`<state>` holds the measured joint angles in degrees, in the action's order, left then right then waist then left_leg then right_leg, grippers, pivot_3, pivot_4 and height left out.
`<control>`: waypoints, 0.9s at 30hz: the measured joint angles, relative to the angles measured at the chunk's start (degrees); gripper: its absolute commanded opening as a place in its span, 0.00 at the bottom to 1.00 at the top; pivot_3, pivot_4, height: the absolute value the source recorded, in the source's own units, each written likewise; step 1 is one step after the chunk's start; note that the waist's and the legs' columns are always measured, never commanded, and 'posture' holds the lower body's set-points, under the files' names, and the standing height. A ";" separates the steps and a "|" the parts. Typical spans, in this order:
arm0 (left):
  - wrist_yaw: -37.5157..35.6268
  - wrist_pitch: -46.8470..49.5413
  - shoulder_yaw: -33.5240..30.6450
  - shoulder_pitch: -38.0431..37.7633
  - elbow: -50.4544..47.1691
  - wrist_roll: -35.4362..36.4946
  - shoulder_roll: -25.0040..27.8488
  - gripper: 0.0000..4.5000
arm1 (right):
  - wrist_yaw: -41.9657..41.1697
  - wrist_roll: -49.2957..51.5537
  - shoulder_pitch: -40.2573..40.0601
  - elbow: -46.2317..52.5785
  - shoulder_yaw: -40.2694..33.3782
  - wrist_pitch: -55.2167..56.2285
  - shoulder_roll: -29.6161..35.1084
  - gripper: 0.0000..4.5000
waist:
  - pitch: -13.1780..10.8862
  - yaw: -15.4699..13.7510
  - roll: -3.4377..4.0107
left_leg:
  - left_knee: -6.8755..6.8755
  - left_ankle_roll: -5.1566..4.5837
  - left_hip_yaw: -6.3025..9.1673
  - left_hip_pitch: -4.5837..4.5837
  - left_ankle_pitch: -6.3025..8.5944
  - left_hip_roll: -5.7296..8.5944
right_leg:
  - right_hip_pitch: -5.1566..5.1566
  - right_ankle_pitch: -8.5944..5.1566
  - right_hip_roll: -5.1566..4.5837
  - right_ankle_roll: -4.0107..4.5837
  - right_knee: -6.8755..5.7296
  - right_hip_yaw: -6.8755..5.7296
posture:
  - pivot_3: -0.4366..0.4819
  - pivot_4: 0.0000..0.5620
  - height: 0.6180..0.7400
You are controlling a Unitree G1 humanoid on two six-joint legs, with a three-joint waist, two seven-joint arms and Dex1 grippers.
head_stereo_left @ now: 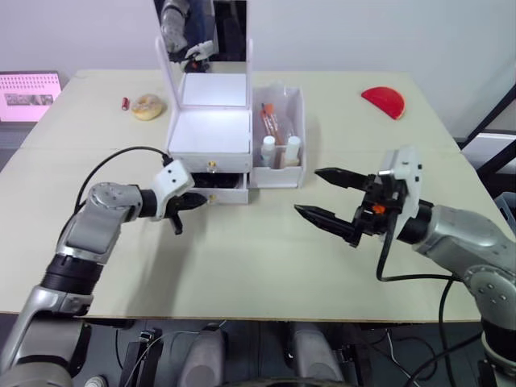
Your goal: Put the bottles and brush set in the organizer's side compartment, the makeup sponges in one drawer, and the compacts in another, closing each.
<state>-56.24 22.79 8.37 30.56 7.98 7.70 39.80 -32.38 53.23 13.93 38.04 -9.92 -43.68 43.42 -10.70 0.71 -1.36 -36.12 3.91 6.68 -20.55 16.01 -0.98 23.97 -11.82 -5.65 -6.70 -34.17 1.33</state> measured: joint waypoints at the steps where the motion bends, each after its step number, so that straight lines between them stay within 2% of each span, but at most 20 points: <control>1: 0.56 -0.91 0.01 0.73 1.42 -0.53 -0.76 0.01 | 0.03 -0.01 0.01 0.00 0.02 0.00 -0.01 1.00 | 0.00 -0.01 0.00 | -0.01 0.00 0.00 0.01 0.00 0.00 | -0.01 0.00 0.00 0.00 -0.01 0.00 | 0.48 0.27 1.00; 10: 5.54 -6.87 -0.04 4.75 9.65 -4.10 -6.06 0.01 | 0.67 0.07 0.05 0.12 0.14 0.00 -0.03 1.00 | 0.01 -0.18 -0.01 | -0.02 0.00 0.02 0.03 0.00 0.00 | -0.05 0.01 0.00 -0.03 -0.02 -0.01 | 0.48 0.27 1.00; 22: 6.71 -8.48 -0.09 5.53 12.05 -5.84 -7.64 0.01 | 1.06 0.98 0.04 0.15 0.06 0.00 0.04 1.00 | 0.01 -0.26 -0.01 | -0.10 0.01 0.03 0.14 -0.01 0.01 | -0.23 -0.01 0.00 -0.06 -0.02 -0.01 | 0.48 0.27 1.00; 27: 6.33 -6.91 -0.35 4.80 10.10 -5.67 -7.16 0.01 | 0.90 1.03 -0.29 0.17 -0.09 0.02 0.21 1.00 | 0.01 -0.14 -0.01 | -0.08 0.01 0.04 0.12 -0.01 0.01 | -0.22 0.01 0.00 -0.03 -0.01 -0.01 | 0.48 0.27 1.00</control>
<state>-49.91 15.88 8.01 35.37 18.08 2.03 32.63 -31.48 54.26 13.64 38.21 -10.00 -43.66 43.63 -10.70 0.57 -1.37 -36.21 3.92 6.72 -20.42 16.01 -0.98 23.74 -11.81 -5.65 -6.73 -34.18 1.32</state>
